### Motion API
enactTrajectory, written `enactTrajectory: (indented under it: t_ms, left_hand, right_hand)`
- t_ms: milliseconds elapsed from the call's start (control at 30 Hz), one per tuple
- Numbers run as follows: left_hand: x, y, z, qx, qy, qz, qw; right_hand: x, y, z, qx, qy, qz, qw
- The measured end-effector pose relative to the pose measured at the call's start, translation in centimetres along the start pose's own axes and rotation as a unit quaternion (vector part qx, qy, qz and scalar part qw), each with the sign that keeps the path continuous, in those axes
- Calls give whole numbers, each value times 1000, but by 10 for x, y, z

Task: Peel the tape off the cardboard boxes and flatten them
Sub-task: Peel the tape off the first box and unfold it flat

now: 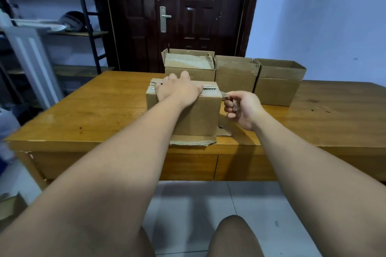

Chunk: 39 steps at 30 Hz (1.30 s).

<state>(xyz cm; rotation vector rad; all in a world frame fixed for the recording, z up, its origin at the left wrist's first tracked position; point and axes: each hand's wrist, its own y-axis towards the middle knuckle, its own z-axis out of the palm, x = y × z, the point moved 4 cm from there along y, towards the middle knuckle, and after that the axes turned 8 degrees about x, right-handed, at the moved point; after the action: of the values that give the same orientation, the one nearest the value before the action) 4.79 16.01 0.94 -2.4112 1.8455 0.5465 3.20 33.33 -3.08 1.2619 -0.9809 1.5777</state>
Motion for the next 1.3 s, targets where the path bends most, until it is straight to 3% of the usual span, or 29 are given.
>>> enactTrajectory:
  t_ms: [100,167,267,333,600,800,933,967,1000,1067,1133,1233,1300]
  left_hand:
    - [0,1,-1,2,3,2,1000]
    - [-1,0,-1,0,5,2,1000]
    - [-2,-1,-1,-5,13,5,1000]
    - [-2,-1,0,-8,21,9,1000]
    - [-4,-3,1,-17,33,44,998]
    - [-5,-3,-1,-5,11,60,998]
    - [-4,-6,-4,22,2,57,998]
    - [-3,-8,-6,28,0,52,998]
    - [-1,-9,-8,34,-5,46,998]
    - [1,-3,-9,57,-35,45,997]
    - [2,-2,-13,105,-130,52,985]
    - [0,-5,-16,174,-267,66,946]
    - [1,-2,-14,166,-296,72,938]
  right_hand:
    - [19,2,1,-11,-64,-16,998]
    - [33,4,9,7,-169,-29,985]
    - [51,6,20,0,-390,-61,919]
    - [59,8,28,-8,-455,-70,888]
    - [62,18,52,-84,-546,-72,831]
    - [69,16,66,-90,-626,-50,773]
    - [79,17,99,-83,-658,-154,732]
    - [80,19,108,-68,-644,-171,742]
    - [80,22,111,-57,-604,-173,776]
    - [76,30,108,-33,-457,-150,876]
    - [67,33,102,-5,-294,-118,949]
    - [57,34,96,7,-163,-113,980]
    - [55,36,90,13,-108,-120,987]
